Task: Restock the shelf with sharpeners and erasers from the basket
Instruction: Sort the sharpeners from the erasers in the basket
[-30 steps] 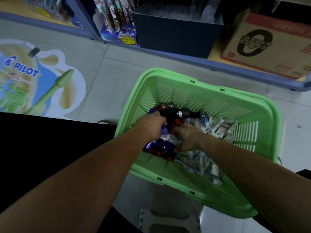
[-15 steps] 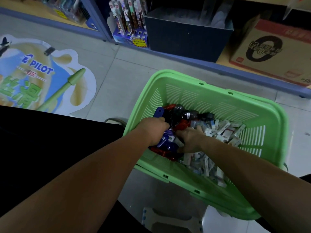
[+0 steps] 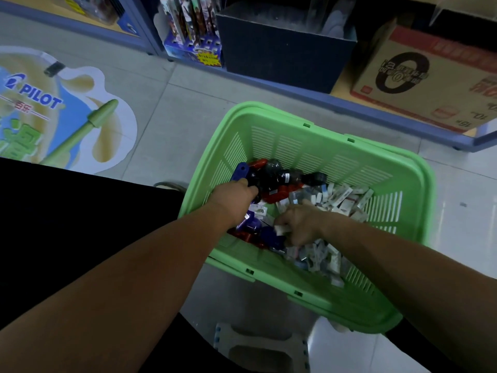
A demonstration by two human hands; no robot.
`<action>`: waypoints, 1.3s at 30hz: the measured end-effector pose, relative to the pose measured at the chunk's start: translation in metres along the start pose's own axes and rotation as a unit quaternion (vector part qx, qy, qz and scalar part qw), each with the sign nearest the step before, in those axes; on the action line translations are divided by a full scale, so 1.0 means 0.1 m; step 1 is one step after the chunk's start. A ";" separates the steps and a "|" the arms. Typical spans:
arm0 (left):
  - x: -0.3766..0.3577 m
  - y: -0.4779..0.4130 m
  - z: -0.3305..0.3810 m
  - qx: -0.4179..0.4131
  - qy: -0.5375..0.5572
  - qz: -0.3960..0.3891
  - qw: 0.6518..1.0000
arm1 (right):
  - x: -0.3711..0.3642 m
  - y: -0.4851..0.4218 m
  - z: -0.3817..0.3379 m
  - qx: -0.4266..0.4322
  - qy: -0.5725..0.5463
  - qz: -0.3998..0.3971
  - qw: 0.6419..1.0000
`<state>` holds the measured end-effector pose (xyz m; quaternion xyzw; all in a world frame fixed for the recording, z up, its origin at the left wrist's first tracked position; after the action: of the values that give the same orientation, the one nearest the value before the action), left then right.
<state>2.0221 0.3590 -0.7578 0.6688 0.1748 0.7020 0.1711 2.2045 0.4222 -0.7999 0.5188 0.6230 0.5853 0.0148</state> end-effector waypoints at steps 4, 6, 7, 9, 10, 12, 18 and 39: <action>0.05 -0.02 0.04 0.002 -0.017 -0.024 1.000 | 0.05 0.10 0.03 -0.012 -0.105 -0.006 0.994; 0.06 -0.03 0.09 -0.003 -0.010 -0.029 1.000 | 0.07 0.18 0.04 -0.022 -0.173 -0.018 0.984; 0.06 -0.04 0.11 -0.007 0.000 -0.027 1.000 | 0.06 0.21 0.06 -0.027 -0.183 -0.017 0.983; 0.06 -0.07 0.18 -0.026 0.036 -0.017 0.999 | 0.02 0.26 0.08 -0.030 -0.157 -0.013 0.987; 0.05 -0.08 0.21 -0.034 0.061 -0.013 0.997 | 0.01 0.28 0.09 -0.029 -0.142 -0.012 0.989; 0.02 -0.10 0.29 -0.043 0.113 -0.020 0.993 | 0.01 0.30 0.13 -0.029 -0.143 -0.016 0.989; -0.17 -0.15 0.46 -0.120 0.030 -0.069 0.990 | 0.15 0.47 0.20 -0.035 -0.139 -0.062 0.988; 0.16 -0.26 0.56 -0.147 0.047 0.027 0.988 | -0.18 0.73 0.30 0.028 0.127 0.117 0.985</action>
<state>2.0778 0.3905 -0.7538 0.6071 0.0597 0.7552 0.2398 2.2775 0.4151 -0.7651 0.5098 0.5707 0.6266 -0.1476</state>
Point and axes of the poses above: each hand's wrist, its own y-axis away from the middle knuckle, its own x-axis out of the back of the hand, z = x × y, the point moved 1 cm from there along -y, towards the middle knuckle, and after that the axes turned 8 degrees about z, right-handed, at the moved point
